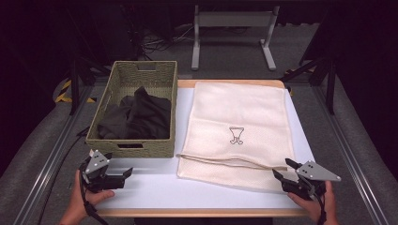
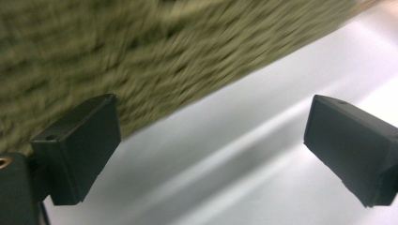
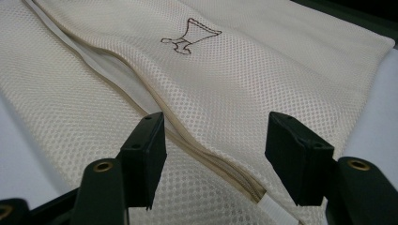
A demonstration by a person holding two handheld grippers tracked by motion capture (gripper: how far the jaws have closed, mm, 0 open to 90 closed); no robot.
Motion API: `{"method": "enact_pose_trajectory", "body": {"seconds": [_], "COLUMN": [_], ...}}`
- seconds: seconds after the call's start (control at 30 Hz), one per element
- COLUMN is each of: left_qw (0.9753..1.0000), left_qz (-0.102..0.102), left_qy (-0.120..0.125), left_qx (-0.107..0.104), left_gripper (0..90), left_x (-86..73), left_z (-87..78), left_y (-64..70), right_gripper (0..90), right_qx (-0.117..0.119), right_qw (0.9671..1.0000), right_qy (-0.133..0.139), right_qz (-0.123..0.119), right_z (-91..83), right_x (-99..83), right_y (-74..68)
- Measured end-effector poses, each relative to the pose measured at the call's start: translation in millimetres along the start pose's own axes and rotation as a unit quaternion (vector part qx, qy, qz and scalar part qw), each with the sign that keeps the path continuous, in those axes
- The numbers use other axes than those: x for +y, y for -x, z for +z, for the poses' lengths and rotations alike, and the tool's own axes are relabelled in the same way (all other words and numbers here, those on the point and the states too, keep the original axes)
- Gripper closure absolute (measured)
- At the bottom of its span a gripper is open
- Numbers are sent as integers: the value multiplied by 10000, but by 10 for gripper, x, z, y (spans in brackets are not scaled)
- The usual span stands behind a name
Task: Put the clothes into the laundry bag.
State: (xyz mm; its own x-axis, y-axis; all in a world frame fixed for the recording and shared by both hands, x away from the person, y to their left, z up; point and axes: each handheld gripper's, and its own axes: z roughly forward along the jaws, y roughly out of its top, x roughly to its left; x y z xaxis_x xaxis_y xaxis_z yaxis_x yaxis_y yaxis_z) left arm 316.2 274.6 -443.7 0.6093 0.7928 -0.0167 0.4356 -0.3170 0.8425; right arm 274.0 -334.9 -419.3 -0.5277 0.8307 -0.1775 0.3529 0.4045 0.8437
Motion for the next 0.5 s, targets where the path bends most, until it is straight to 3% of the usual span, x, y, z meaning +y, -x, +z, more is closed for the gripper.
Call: {"method": "enact_pose_trajectory", "body": {"seconds": [0.07, 0.13, 0.3, 0.5], "left_qw": [9999, 9999, 9992, 9996], "left_qz": [64, 73, 358, 244], "left_qy": [16, 15, -72, -29], "left_qx": [122, 104, 147, 167], "left_gripper": [76, 84, 120, 127], "left_x": [4, -16, -63, -83], "left_z": [-10, -12, -10, -27], "left_y": [32, 63, 102, 77], "right_gripper": [384, 382, 393, 404], "right_qx": [7, 9, 73, 249], "right_qw": [10000, 10000, 9999, 9994], "right_qy": [15, 31, 79, -47], "right_qz": [-39, -45, -63, -245], "right_z": [-1, 1, 32, 103], "right_x": [3, 13, 78, 141], "right_y": [-3, 3, 1, -52]}}
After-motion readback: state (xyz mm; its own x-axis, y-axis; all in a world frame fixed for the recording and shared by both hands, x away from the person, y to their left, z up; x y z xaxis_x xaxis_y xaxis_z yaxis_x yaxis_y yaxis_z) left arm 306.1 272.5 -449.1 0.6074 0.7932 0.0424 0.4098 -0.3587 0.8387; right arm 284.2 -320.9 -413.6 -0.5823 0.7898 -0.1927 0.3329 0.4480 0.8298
